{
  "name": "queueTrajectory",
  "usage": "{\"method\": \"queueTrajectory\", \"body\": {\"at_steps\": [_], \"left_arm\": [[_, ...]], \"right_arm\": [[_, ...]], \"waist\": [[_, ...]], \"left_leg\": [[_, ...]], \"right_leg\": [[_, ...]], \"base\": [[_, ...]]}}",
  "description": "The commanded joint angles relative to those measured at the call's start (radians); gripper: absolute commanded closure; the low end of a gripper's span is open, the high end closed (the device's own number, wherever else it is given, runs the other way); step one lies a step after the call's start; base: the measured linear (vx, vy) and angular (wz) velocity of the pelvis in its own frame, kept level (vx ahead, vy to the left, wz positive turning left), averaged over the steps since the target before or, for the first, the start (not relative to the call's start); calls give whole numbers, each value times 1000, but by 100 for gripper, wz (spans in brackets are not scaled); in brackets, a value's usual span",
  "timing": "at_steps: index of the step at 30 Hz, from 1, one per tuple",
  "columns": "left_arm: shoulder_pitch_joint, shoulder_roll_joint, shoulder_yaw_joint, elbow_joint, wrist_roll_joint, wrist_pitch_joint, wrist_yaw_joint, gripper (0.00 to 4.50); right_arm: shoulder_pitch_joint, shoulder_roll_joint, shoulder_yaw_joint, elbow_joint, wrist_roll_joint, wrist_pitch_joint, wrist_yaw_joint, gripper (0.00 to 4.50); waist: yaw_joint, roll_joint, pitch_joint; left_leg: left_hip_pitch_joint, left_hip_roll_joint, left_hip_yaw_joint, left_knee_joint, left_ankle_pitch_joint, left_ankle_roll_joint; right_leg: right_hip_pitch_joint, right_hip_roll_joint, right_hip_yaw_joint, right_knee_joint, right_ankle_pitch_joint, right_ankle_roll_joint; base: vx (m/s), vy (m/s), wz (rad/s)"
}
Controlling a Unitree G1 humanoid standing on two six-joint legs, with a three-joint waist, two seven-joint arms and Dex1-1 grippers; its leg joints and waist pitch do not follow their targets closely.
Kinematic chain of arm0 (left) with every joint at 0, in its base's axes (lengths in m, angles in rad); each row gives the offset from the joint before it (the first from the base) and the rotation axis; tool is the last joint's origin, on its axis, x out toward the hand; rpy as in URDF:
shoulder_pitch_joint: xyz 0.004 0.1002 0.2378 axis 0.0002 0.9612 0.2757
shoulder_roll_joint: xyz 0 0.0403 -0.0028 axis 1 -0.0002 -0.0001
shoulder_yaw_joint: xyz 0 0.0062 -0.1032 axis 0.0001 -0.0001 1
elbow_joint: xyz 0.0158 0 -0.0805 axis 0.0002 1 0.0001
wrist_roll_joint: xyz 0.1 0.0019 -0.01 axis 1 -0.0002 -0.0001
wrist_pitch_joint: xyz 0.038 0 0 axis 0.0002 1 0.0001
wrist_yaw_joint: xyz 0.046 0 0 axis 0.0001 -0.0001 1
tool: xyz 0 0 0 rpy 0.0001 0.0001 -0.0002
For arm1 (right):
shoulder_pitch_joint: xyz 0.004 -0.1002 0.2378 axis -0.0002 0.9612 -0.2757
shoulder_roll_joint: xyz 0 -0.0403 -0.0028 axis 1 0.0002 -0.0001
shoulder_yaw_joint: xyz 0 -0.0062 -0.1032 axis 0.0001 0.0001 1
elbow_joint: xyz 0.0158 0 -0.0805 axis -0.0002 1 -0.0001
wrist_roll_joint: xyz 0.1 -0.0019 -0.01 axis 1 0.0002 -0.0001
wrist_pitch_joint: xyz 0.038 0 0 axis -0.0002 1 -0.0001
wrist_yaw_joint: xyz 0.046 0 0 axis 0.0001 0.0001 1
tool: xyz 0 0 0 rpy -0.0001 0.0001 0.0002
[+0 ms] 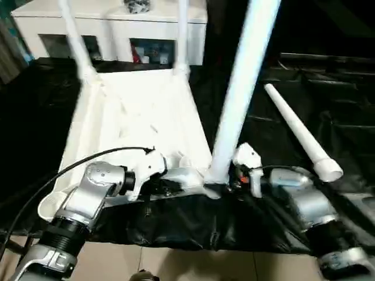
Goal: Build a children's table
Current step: Rotate leg to tighten
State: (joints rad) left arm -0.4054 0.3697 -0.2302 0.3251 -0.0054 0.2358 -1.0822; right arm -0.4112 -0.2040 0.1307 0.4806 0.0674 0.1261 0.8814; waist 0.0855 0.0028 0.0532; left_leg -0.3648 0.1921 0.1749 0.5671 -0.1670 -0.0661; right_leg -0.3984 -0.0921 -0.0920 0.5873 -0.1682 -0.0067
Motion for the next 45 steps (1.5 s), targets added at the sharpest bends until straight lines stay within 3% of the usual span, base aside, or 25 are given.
{"method": "queueTrajectory", "body": {"at_steps": [1,3,5,7,8,10,12,15,18,20,25,30,33,35,38,41,43,44,45], "left_arm": [[-22,-72,-29,-53,-14,20,71,450],[-22,-128,-36,-76,11,62,157,450],[-19,-182,-54,-92,39,91,228,450],[-18,-247,-73,-92,57,116,294,450],[-17,-256,-78,-92,56,117,300,450],[-17,-268,-86,-84,66,107,315,450],[-17,-268,-93,-83,73,96,317,450],[-9,-251,-92,-95,72,85,298,450],[-1,-241,-89,-106,73,75,283,450],[16,-186,-91,-137,50,39,197,450],[23,-114,-75,-143,22,15,100,450],[9,-38,-58,-110,-1,-22,4,450],[-6,-9,-49,-81,-20,-42,-43,450],[-14,3,-47,-64,-28,-52,-64,450],[-27,21,-55,-36,-28,-76,-96,450],[-34,28,-59,-24,-31,-80,-115,450],[-39,32,-58,-12,-30,-87,-123,450],[-41,34,-58,-6,-29,-92,-126,450],[-42,36,-56,0,-29,-97,-129,450]], "right_arm": [[-6,66,54,49,-19,22,-82,180],[-25,133,6,98,-19,31,-237,180],[-43,188,-18,131,-40,40,-377,181],[-68,246,-31,167,-67,38,-507,181],[-72,256,-31,172,-72,34,-521,181],[-77,270,-28,180,-88,10,-549,125],[-82,282,-43,185,-64,-3,-543,108],[-86,273,-46,180,-70,-15,-530,67],[-87,261,-41,176,-77,-27,-525,61],[-84,195,-37,150,-63,-36,-435,61],[-70,100,-9,118,-35,-71,-225,61],[-19,-20,78,-1,19,-55,95,61],[-13,-72,125,-27,27,-50,226,61],[-14,-93,147,-32,26,-53,282,61],[-22,-106,171,-41,33,-38,345,94],[-29,-106,178,-50,39,-26,366,112],[-35,-103,182,-48,37,-23,375,134],[-38,-101,184,-46,35,-25,376,136],[-40,-98,185,-44,35,-25,377,136]], "waist": [[-5,-1,-38],[-13,7,-40],[-21,6,-39],[-33,1,-37],[-32,3,-38],[-32,1,-39],[-32,2,-40],[-29,3,-45],[-25,2,-47],[-21,-2,-48],[-17,4,-53],[-8,5,-58],[8,5,-54],[13,7,-50],[13,0,-44],[14,-1,-44],[12,-8,-43],[14,-6,-44],[13,-11,-46]], "left_leg": [[12,38,-24,-81,-403,-20],[12,38,-27,-82,-428,-23],[18,36,-27,-81,-439,-27],[13,35,-28,-83,-436,-27],[18,33,-28,-81,-450,-22],[19,31,-26,-80,-449,-12],[16,32,-24,-81,-442,-7],[12,35,-22,-82,-412,-1],[11,36,-18,-82,-387,3],[5,37,-16,-81,-359,13],[1,38,-9,-73,-263,47],[3,39,-6,-62,-176,98],[6,43,-3,-63,-188,102],[10,45,-3,-67,-242,80],[12,45,-5,-74,-306,51],[14,47,-6,-75,-306,41],[10,46,-6,-76,-290,43],[10,46,-7,-76,-285,43],[10,45,-6,-75,-278,44]], "right_leg": [[32,-70,44,-98,-563,-119],[31,-69,42,-104,-584,-100],[25,-67,40,-111,-585,-97],[26,-65,38,-112,-577,-94],[23,-64,37,-116,-589,-86],[20,-64,40,-118,-585,-79],[20,-62,42,-116,-563,-79],[25,-62,46,-106,-496,-98],[26,-60,49,-100,-438,-120],[33,-61,51,-94,-391,-133],[41,-56,52,-73,-223,-185],[47,-51,50,-54,-75,-241],[45,-52,49,-55,-105,-247],[42,-54,50,-63,-184,-236],[41,-59,53,-73,-298,-209],[38,-60,55,-76,-322,-195],[40,-61,55,-75,-326,-192],[39,-62,55,-75,-331,-189],[40,-62,55,-74,-327,-188]], "base": [[0,0,0],[0,0,0],[0,0,0],[0,0,0],[0,0,0],[0,0,0],[0,0,0],[0,0,0],[0,0,0],[0,0,0],[0,0,0],[0,0,0],[0,0,0],[0,0,0],[0,0,0],[0,0,0],[0,0,0],[0,0,0],[0,0,0]]}}
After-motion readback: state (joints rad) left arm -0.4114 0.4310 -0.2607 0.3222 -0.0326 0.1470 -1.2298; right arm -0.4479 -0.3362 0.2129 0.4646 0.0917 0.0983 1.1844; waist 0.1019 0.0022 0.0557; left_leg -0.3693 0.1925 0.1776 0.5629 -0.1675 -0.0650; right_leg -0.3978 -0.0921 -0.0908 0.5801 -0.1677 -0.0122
